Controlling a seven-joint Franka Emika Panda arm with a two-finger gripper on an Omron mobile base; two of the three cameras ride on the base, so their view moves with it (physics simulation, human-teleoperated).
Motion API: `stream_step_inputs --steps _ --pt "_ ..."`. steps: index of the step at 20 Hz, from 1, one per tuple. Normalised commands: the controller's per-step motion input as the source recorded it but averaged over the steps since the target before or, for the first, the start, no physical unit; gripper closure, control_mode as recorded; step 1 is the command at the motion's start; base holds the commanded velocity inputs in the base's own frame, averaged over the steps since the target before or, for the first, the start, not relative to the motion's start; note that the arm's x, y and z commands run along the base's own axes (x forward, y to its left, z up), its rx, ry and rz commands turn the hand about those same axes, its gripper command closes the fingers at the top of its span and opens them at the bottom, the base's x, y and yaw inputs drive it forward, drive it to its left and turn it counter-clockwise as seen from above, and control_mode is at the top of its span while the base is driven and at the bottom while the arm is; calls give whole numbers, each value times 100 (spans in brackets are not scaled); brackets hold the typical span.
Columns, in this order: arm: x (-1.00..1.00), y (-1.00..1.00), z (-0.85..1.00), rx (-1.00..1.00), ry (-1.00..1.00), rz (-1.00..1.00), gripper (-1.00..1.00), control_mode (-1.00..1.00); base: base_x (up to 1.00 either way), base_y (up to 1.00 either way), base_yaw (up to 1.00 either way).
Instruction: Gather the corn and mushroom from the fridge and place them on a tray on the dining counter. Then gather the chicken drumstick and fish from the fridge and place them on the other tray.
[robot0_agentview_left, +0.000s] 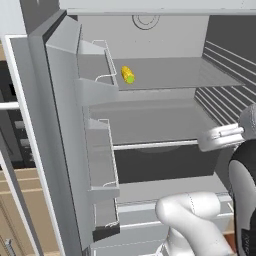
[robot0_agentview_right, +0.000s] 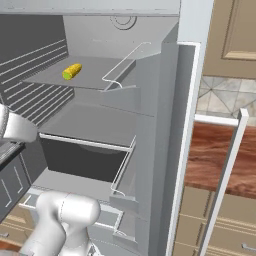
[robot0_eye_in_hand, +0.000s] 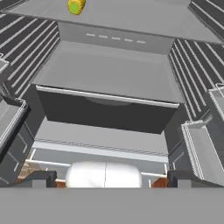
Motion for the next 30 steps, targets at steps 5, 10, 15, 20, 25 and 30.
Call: stream_step_inputs --steps 5,10,15,20,25,30 --pt "36 5 35 25 -12 14 -100 -100 0 0 0" --pt "40 26 23 7 -11 4 -100 -100 0 0 0" --pt "50 41 0 0 -28 0 -100 -100 0 0 0" --pt "58 5 1 7 -18 7 -100 -100 0 0 0" --pt "77 0 8 15 4 7 -100 -100 0 0 0" --pt "76 17 0 0 6 0 -100 -100 0 0 0"
